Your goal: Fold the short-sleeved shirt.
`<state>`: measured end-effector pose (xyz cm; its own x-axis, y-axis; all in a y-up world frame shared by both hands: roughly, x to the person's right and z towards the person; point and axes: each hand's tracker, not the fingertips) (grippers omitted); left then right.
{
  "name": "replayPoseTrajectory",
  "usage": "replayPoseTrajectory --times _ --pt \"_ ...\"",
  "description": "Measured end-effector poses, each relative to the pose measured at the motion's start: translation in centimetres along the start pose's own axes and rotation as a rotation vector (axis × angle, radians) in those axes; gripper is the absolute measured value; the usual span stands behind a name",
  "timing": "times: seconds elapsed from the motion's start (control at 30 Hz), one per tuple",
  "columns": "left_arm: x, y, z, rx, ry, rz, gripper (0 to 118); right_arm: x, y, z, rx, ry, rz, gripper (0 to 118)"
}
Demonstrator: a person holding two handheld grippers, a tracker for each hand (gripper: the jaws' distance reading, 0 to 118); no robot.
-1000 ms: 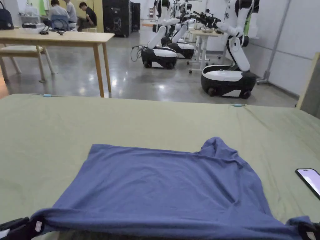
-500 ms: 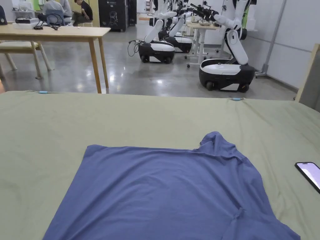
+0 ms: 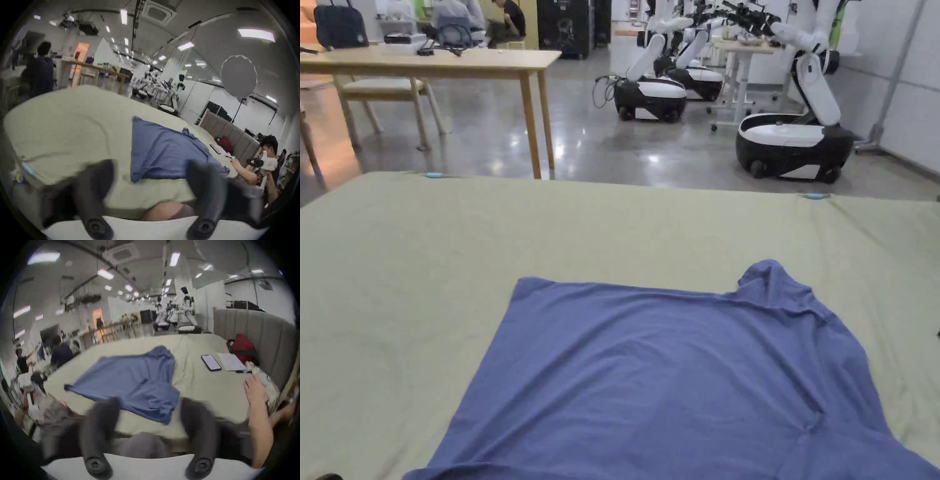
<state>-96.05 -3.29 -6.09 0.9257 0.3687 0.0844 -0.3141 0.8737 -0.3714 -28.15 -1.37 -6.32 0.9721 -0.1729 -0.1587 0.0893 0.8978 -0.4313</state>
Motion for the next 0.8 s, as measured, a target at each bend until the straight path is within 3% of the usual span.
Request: replayPoseTrajectory --times 0.03,0.1,0.23,0.27,0.3,0.37,0.4,0.47,0.57,0.67,0.8 --pt "0.2 -0.2 0.4 -0.003 0.017 -0.020 0 -0.6 -0.4 0.2 0.011 -0.015 -0.011 0" --pt "0.4 -0.8 0.7 -0.001 0.061 -0.037 0 -1.3 -0.8 1.0 0.026 -0.024 -0.021 0" --pt "-0.6 -1.6 -2.0 -0.089 0.048 0.015 0 -1.1 -0.7 1.0 0.062 0.063 -0.084 0" --pt "-0.6 -1.7 -2.8 -0.100 0.028 0.012 6 -1.1 -0.6 1.0 0.070 0.061 -0.073 0" --pt "-0.5 -1.7 -3.6 -0.108 0.014 0.010 22 -1.2 -0.5 0.9 0.074 0.056 -0.065 0" --pt "-0.4 -1.6 -5.6 -0.125 0.004 -0.004 102 -1.0 -0.1 0.9 0.073 0.054 -0.064 0" --pt "-0.7 -1.7 -7.1 -0.173 -0.003 -0.014 102 -0.8 -0.1 0.7 0.074 0.053 -0.067 0" --pt "-0.9 -2.7 -9.2 -0.230 -0.069 -0.073 118 -0.4 -0.1 0.4 0.067 0.058 -0.084 0" --pt "-1.9 -3.7 -12.1 -0.287 0.005 -0.101 118 -0.2 -0.5 -0.3 0.023 0.009 -0.087 0" --pt "-1.6 -3.7 -13.2 -0.270 -0.032 -0.113 118 -0.2 -1.0 -0.2 0.010 -0.005 -0.095 0" --pt "-1.1 -3.8 -15.1 -0.297 0.035 -0.231 115 -0.2 -1.2 -0.3 0.000 -0.016 -0.121 0"
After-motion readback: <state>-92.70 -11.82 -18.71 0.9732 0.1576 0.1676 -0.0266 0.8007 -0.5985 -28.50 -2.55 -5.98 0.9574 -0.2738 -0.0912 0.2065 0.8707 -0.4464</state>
